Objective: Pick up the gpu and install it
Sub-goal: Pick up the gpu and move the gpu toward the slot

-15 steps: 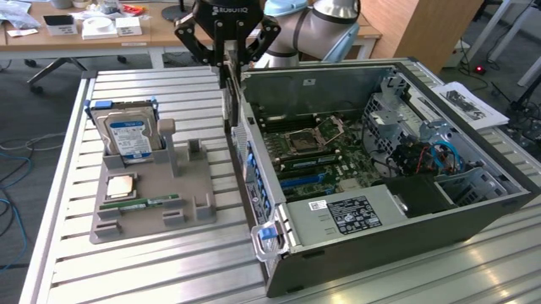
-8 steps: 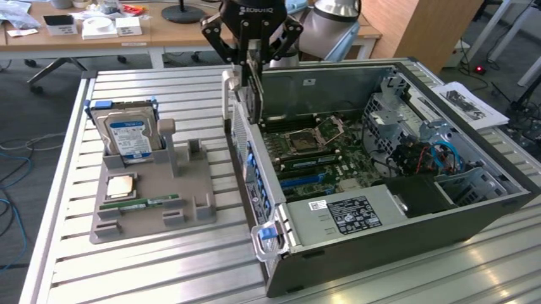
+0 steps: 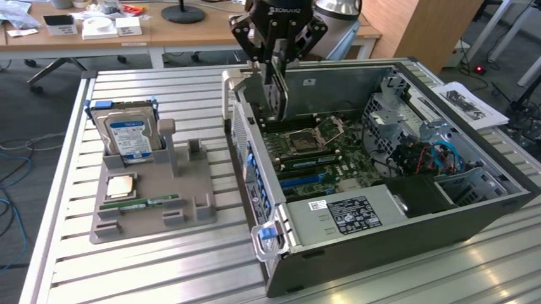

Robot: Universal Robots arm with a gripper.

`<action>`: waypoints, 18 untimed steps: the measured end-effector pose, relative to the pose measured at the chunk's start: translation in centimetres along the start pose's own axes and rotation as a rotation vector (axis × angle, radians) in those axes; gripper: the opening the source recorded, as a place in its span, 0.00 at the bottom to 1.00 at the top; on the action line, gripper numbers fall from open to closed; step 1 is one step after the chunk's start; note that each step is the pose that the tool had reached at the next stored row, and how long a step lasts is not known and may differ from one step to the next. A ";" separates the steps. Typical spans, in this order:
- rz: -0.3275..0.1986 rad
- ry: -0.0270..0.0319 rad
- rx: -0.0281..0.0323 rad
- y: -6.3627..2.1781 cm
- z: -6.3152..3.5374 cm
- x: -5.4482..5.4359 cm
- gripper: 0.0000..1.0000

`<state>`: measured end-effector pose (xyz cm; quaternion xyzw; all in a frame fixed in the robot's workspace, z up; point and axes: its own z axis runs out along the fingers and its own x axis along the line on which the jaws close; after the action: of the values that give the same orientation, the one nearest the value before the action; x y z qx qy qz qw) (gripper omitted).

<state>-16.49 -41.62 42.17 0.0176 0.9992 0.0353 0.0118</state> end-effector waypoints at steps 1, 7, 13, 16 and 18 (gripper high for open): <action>0.000 0.0000 -0.0006 0.02 0.01 -0.4 0.27; 0.000 0.0002 -0.0034 0.11 0.07 -3.2 0.27; 0.000 0.0002 -0.0065 0.21 0.14 -5.9 0.27; 0.000 0.0003 -0.0083 0.25 0.17 -7.2 0.27; 0.000 0.0004 -0.0094 0.28 0.20 -8.2 0.27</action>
<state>-8.33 -41.63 42.17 0.0176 0.9990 0.0401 0.0117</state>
